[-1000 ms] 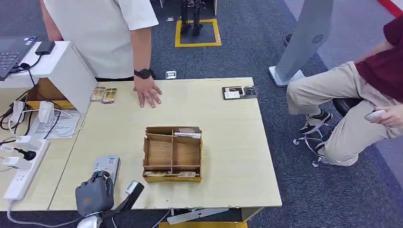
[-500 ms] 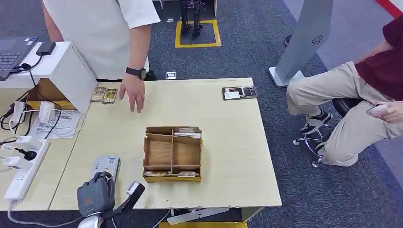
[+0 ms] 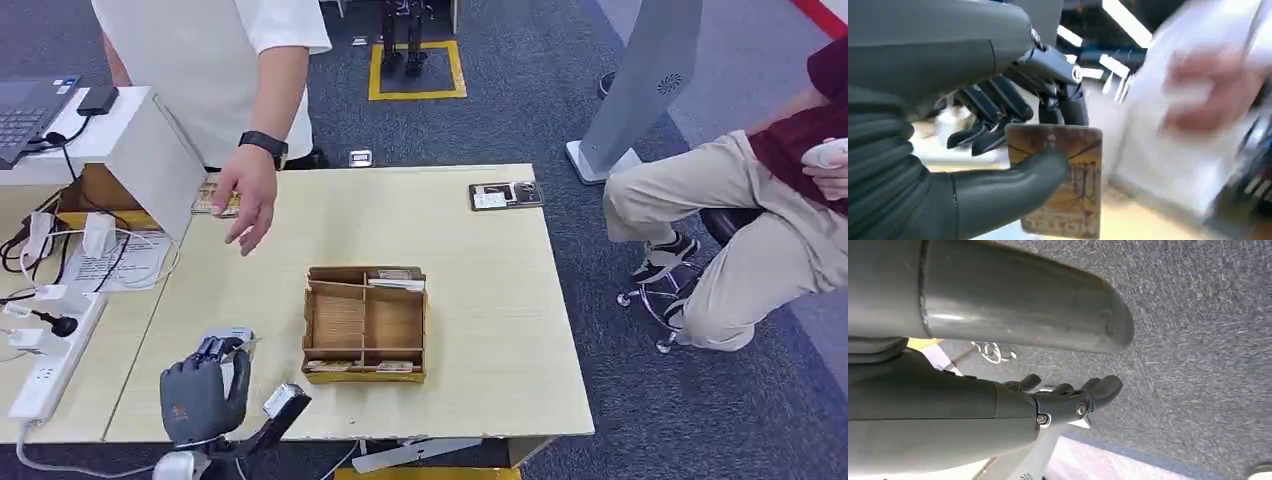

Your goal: Pass the card to the sensor for recognition and then transmit it.

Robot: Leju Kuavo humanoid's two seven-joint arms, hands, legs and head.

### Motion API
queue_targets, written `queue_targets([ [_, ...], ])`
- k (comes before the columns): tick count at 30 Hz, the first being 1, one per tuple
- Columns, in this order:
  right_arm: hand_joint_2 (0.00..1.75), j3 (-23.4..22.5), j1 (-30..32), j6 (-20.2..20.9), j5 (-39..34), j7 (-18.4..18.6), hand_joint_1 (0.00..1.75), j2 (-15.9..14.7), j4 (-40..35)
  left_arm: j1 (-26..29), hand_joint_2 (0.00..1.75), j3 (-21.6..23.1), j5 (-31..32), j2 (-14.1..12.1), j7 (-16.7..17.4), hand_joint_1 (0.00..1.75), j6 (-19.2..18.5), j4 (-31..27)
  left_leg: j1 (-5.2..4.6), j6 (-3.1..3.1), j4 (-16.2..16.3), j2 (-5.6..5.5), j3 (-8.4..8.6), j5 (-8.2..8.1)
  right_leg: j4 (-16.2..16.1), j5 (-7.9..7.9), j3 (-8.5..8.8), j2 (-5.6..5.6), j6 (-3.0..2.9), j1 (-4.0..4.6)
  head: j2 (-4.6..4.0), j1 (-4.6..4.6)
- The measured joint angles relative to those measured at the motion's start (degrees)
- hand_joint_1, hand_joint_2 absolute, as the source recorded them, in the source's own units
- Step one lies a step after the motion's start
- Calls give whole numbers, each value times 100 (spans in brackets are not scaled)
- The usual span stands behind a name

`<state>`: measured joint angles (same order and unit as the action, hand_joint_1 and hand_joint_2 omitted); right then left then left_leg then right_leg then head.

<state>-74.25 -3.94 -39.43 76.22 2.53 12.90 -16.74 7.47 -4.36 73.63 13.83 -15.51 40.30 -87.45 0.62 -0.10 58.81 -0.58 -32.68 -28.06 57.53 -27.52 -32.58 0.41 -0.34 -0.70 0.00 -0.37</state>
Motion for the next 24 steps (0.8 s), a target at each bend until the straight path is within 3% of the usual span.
queue_targets([
  [4, 0, 2, 2, 0, 7, -17, 0, 0, 0, -70, 175, -331, -174, 287, -132, 175, 0, -611, 0, 1, 1, 1, 3, -1, 0, 0, -3, 1, 0, -1, 0, -4],
  [8, 0, 2, -8, 0, 9, -17, 0, -2, 0, -36, 175, -429, -183, 331, -176, 175, -2, -887, 4, 0, -1, -1, 2, -1, 0, -3, -4, 0, -5, 1, 0, -2],
  [12, 0, 13, -6, 0, 63, -24, 0, -2, 2, -30, 175, -451, -454, 335, -425, 175, -4, -1101, 5, -1, -2, 1, 2, -1, 0, -4, -8, 2, -6, 2, 0, -4],
  [24, 0, 136, -56, 17, 238, -15, 0, -35, 70, -745, 175, -453, -117, 270, -178, 175, -11, -882, 2, -1, -1, 2, 5, 1, 0, -1, -6, 5, -6, 2, 2, -2],
])
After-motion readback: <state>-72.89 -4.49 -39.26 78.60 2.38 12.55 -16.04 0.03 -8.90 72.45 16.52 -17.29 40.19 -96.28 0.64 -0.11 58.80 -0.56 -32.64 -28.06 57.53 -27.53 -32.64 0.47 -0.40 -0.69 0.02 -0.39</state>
